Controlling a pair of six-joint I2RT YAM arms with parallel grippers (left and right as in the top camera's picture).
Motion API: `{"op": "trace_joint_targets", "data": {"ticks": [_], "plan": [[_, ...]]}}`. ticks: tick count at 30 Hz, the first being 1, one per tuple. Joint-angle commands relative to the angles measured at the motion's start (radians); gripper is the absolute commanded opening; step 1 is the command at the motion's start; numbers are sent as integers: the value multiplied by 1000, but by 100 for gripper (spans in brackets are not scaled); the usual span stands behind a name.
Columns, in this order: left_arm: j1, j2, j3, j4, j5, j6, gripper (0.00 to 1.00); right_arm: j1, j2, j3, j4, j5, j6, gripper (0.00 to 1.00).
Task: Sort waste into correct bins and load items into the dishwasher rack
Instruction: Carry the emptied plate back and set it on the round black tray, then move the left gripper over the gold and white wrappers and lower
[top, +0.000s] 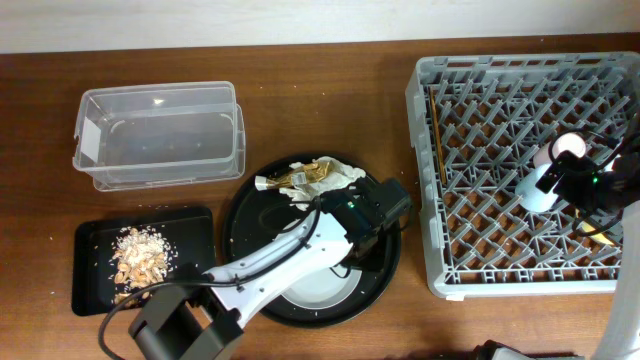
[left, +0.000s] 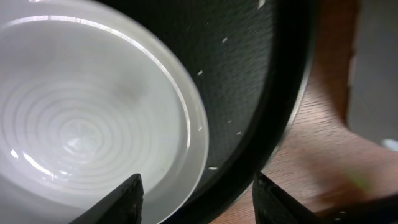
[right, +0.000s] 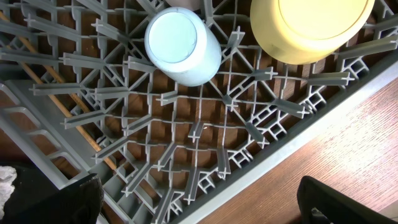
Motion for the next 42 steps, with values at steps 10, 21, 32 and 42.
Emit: {"op": "trace_joint_targets", "data": {"ticks": [10, 21, 32, 42], "plan": [[-3, -70, 34, 27, -75, 42, 58, -6, 3, -3, 0, 2, 9, 98], [-2, -122, 132, -6, -75, 199, 63, -6, 3, -3, 0, 2, 9, 98], [42, -128, 167, 19, -223, 229, 95, -6, 3, -3, 0, 2, 9, 98], [211, -122, 167, 174, -374, 254, 95, -6, 3, -3, 0, 2, 9, 98]]}}
